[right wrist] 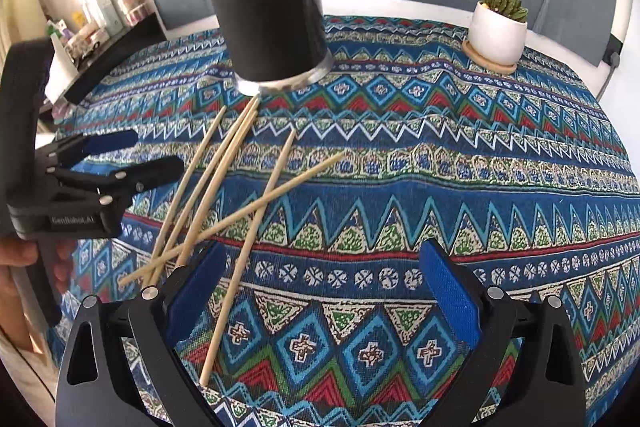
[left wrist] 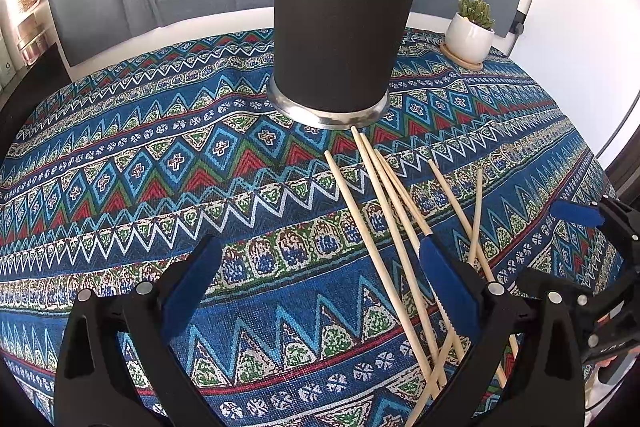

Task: Organize utensils
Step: 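Move both tools down toward the wooden sticks lying on the cloth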

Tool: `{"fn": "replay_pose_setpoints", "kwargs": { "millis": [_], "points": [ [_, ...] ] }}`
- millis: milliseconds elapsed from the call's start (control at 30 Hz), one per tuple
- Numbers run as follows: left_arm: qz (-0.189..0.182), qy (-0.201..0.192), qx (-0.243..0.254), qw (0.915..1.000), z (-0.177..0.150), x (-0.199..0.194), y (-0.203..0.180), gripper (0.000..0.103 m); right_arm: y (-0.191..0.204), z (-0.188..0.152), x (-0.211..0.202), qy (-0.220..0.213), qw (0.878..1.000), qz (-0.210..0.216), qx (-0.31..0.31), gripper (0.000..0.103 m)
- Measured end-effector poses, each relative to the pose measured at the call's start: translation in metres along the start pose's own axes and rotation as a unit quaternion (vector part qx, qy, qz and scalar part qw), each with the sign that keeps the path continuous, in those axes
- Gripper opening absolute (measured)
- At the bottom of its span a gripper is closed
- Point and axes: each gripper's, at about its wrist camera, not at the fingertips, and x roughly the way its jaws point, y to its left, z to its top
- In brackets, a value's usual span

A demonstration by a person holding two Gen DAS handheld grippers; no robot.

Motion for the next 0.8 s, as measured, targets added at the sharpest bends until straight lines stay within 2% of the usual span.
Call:
{"fn": "replay_pose_setpoints", "kwargs": {
  "millis": [67, 167, 300, 433, 800],
  "points": [
    [0.001, 0.004, -0.006, 1.0000, -0.001, 0.005, 0.002, 0.097, 0.003, -0.003, 0.007, 0.009, 1.000, -0.008, -0.008, 0.093],
    [-0.019, 0.012, -0.024, 0.9995, -0.003, 0.010, 0.005, 0.097, 0.003, -0.005, 0.012, 0.006, 1.000, -0.016, -0.012, 0.094],
    [0.015, 0.001, 0.003, 0.9999, -0.006, 0.015, 0.000, 0.097, -0.003, -0.006, 0.013, 0.001, 1.000, -0.014, -0.003, 0.095],
    [0.040, 0.010, 0.024, 0.9989, -0.005, 0.022, -0.009, 0.097, -0.004, -0.008, 0.012, -0.021, 1.000, -0.009, -0.011, 0.095],
    [0.037, 0.011, 0.023, 0.9990, -0.005, 0.024, -0.007, 0.097, -0.004, -0.007, 0.012, -0.020, 1.000, -0.003, -0.006, 0.097]
  ]
}}
